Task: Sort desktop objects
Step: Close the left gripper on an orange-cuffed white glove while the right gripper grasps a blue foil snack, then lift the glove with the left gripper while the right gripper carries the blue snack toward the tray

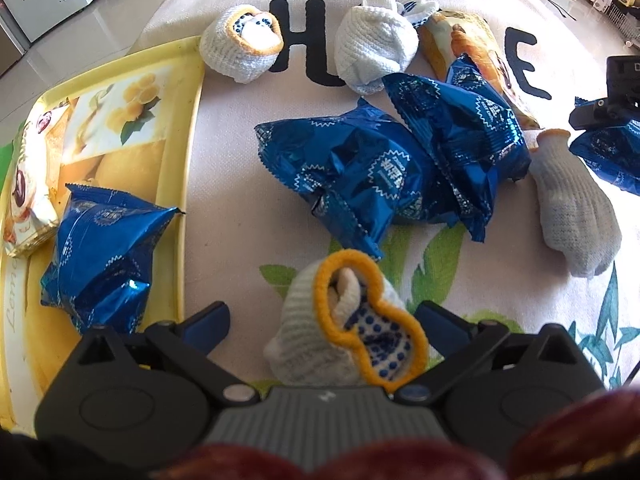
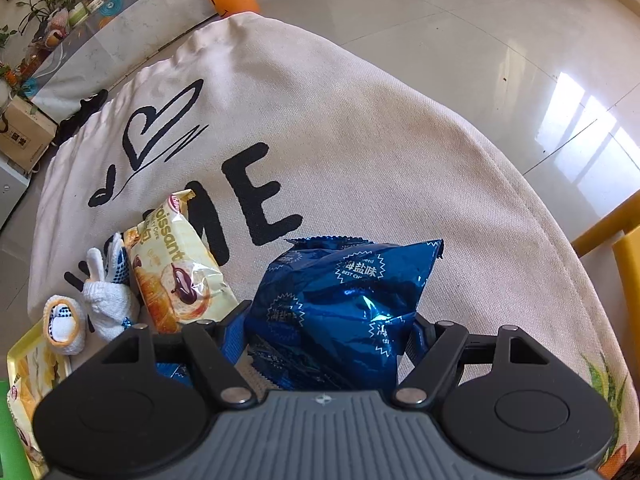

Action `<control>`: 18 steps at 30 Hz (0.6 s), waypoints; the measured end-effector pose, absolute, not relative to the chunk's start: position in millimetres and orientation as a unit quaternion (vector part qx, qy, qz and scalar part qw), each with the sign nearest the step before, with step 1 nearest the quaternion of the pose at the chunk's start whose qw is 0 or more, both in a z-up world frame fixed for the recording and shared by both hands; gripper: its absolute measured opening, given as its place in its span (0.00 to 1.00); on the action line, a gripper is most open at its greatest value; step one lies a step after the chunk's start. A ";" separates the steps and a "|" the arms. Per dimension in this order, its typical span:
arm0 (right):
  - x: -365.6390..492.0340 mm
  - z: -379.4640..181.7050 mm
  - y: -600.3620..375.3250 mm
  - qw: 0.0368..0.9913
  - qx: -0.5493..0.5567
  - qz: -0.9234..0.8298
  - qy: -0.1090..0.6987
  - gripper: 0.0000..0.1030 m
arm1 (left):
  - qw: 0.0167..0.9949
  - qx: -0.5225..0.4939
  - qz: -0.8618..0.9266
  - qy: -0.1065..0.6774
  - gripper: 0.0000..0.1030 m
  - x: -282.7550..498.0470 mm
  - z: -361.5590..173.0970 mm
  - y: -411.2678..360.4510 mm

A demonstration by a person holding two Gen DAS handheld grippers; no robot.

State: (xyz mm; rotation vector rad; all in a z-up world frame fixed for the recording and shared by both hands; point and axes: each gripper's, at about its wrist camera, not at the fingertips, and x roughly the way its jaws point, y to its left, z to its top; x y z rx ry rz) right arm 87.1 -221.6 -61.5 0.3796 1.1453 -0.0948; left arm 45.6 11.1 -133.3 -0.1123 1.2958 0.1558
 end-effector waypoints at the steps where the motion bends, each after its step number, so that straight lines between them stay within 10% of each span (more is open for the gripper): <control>1: 87.5 -64.0 -224.1 0.818 0.191 -0.043 0.541 0.73 | 0.793 -0.052 0.072 0.602 0.99 45.1 -132.9 11.4; 7: 87.2 -75.0 -239.3 0.791 0.258 -0.058 0.551 0.74 | 0.803 -0.046 0.066 0.591 0.92 41.6 -129.4 10.6; 13: 88.2 -76.0 -236.7 0.790 0.259 -0.047 0.554 0.73 | 0.815 -0.071 0.048 0.574 0.51 42.9 -117.3 14.4; 18: 86.6 -69.3 -232.4 0.797 0.246 -0.041 0.549 0.72 | 0.817 -0.103 0.045 0.566 0.48 49.0 -108.8 21.1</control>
